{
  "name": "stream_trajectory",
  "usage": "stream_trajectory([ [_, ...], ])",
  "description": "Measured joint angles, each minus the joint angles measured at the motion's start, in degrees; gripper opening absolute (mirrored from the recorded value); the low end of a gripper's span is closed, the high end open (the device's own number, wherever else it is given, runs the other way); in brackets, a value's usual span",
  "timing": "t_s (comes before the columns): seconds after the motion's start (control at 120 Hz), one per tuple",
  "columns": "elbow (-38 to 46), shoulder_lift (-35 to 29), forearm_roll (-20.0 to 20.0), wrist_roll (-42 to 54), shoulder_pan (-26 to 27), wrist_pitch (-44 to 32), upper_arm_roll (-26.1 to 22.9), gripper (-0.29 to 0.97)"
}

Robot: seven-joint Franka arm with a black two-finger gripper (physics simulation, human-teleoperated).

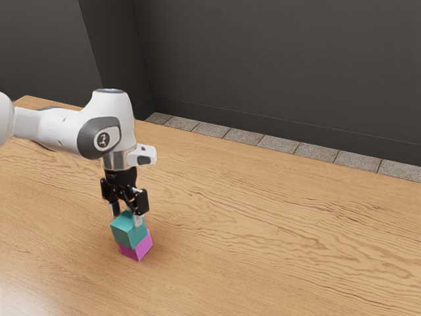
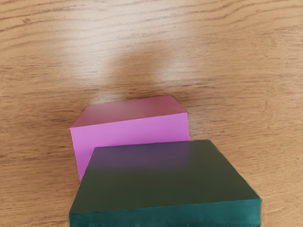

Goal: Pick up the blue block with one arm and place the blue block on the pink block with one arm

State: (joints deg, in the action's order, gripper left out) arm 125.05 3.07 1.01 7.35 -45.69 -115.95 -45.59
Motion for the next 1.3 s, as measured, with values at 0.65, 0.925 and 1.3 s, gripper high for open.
stream_trajectory([
  [0.65, -41.53, -0.99, 4.69, 16.83, 34.00, 27.69, 22.48, 0.68],
  [0.925, -43.82, -0.55, 4.94, 19.56, 34.59, 35.48, 22.85, 0.68],
  [1.3, -42.81, -0.29, 5.04, 20.49, 35.34, 37.24, 22.82, 0.68],
])
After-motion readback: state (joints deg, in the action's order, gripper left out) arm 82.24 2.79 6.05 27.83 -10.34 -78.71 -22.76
